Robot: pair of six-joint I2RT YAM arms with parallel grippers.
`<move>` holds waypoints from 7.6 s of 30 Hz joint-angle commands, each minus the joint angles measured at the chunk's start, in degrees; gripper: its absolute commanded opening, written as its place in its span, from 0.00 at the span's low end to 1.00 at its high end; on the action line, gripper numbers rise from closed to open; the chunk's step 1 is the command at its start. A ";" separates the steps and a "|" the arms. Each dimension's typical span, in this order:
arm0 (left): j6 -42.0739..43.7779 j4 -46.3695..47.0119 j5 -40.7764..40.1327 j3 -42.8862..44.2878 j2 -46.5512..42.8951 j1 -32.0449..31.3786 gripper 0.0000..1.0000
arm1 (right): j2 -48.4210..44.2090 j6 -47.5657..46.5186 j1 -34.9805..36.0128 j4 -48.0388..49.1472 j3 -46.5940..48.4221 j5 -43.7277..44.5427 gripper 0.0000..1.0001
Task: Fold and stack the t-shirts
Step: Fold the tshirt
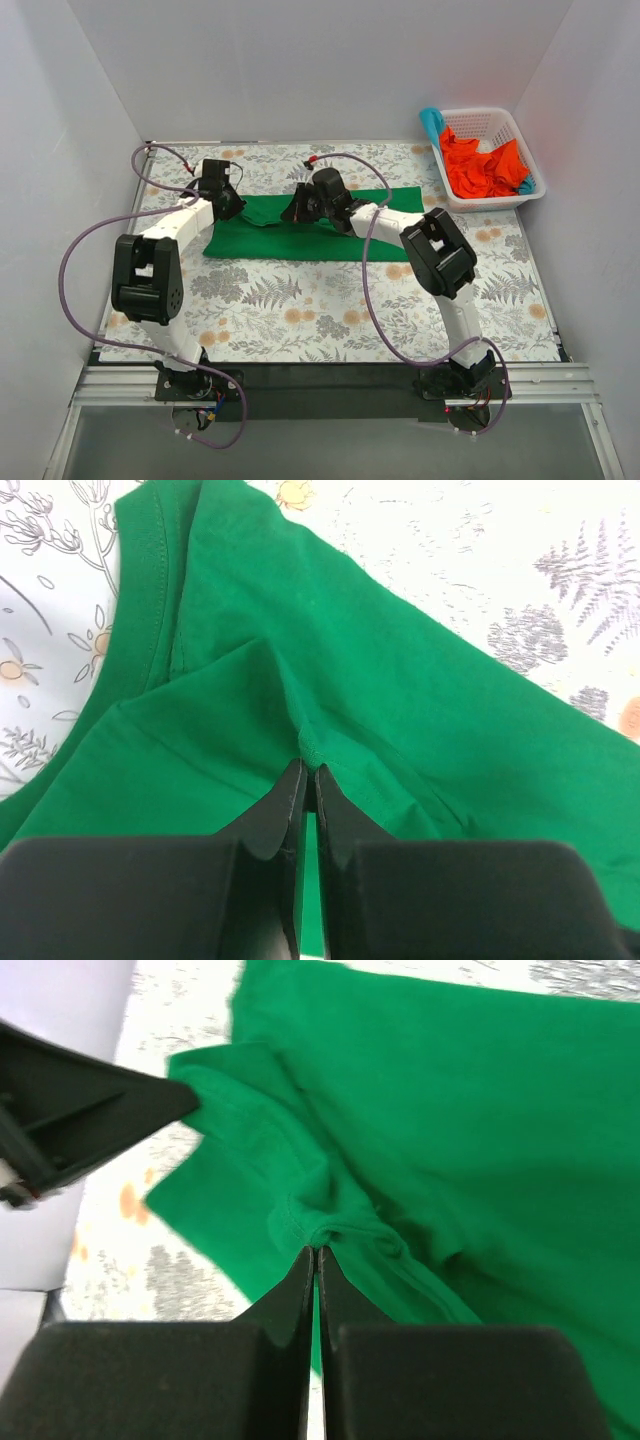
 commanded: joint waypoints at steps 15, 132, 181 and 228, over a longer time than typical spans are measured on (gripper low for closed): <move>-4.17 4.39 -2.37 5.36 10.22 0.87 0.00 | 9.03 -0.96 -6.47 0.02 5.87 -5.94 0.04; -10.59 -13.54 -9.05 6.77 6.52 -10.38 0.81 | -42.31 -34.10 -0.49 -47.53 -36.75 11.82 0.54; 1.63 -11.61 0.79 48.79 28.27 -10.91 0.87 | -32.01 -17.84 15.86 -49.46 -22.60 4.61 0.56; -17.88 -31.03 7.04 -28.83 -27.75 -24.44 0.75 | -36.76 -6.41 5.75 -34.61 -45.55 0.13 0.38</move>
